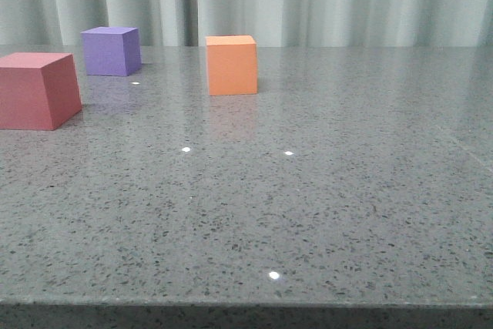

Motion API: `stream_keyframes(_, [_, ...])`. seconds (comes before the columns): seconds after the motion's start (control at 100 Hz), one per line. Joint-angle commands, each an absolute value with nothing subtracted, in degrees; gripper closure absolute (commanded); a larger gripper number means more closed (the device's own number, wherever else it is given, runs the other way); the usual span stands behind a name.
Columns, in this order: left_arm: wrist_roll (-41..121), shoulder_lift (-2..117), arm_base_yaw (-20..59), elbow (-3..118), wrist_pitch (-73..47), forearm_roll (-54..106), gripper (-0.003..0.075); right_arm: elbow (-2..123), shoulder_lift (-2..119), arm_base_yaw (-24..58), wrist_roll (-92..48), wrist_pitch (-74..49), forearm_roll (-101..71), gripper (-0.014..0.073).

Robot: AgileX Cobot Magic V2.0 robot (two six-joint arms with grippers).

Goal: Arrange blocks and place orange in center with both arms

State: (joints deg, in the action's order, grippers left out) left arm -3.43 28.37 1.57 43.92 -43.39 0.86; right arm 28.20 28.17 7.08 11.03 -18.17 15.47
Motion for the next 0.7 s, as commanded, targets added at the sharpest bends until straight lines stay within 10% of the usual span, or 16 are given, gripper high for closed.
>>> stream_keyframes(0.0, [-3.56, 33.32, 1.49, 49.76, -43.71, 1.60, 0.0741, 29.71, 28.89, 6.76, 10.95, -13.59, 16.52, 0.0663])
stream_keyframes(0.45, [-3.56, 40.87, 1.49, 52.40, -44.19, 1.76, 0.0696, 29.71, 28.89, 6.76, 10.95, -13.59, 16.52, 0.0663])
stream_keyframes(0.69, [-3.56, 40.87, 1.49, 52.40, -44.28, 1.76, 0.0193, 29.71, 28.89, 6.76, 10.95, -13.59, 16.52, 0.0663])
